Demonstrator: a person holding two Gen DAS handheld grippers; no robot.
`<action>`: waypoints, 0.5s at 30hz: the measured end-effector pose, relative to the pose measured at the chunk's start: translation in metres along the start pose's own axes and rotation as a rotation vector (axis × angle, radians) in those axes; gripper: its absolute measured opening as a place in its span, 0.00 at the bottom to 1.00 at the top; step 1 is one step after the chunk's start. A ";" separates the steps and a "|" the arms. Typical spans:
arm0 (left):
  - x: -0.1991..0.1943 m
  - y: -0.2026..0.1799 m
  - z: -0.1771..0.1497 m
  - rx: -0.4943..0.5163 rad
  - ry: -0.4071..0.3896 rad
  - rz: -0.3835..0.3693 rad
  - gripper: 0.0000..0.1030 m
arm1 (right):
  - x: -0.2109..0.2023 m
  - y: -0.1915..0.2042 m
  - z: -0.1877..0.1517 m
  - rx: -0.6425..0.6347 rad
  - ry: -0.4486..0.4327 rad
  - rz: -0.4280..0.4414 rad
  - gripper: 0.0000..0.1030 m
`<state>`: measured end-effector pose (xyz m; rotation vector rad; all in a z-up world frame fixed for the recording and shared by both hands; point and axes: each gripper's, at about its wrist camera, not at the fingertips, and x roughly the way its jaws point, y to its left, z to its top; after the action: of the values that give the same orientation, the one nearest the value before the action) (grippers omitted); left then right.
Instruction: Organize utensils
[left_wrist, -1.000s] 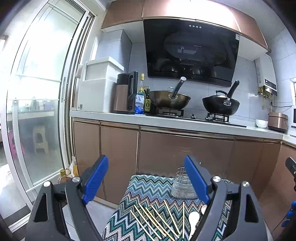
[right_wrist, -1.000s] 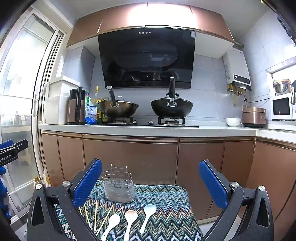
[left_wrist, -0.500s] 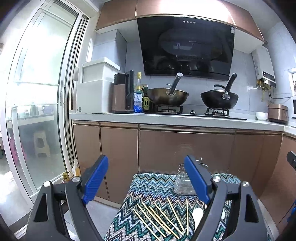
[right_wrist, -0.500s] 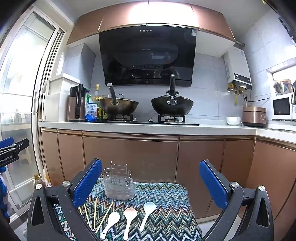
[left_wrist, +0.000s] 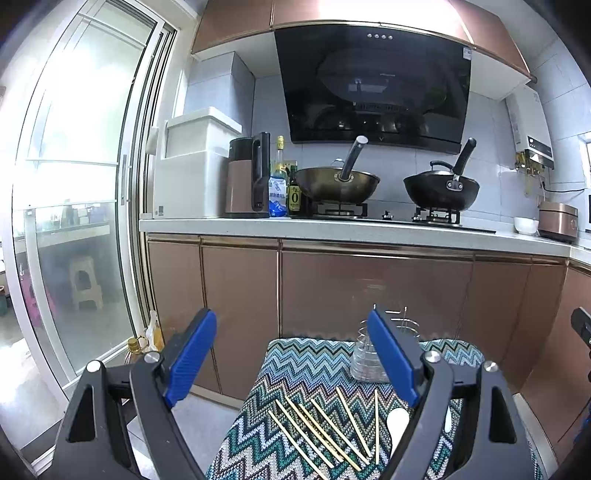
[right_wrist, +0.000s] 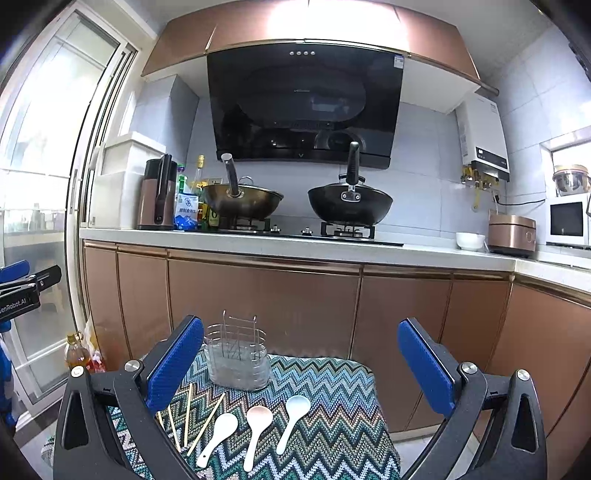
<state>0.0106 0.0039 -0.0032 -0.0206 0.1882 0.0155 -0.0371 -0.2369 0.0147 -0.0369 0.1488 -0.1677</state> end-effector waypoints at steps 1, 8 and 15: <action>0.001 0.000 0.000 0.005 0.004 0.007 0.81 | 0.000 0.000 -0.001 -0.001 0.002 0.000 1.00; 0.007 -0.004 -0.006 0.035 0.019 0.061 0.81 | 0.005 0.003 -0.004 -0.011 0.025 -0.002 1.00; 0.018 -0.003 -0.012 0.036 0.054 0.079 0.81 | 0.010 0.006 -0.007 -0.023 0.043 0.002 1.00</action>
<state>0.0261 0.0012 -0.0183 0.0226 0.2428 0.0901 -0.0278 -0.2332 0.0059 -0.0565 0.1934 -0.1649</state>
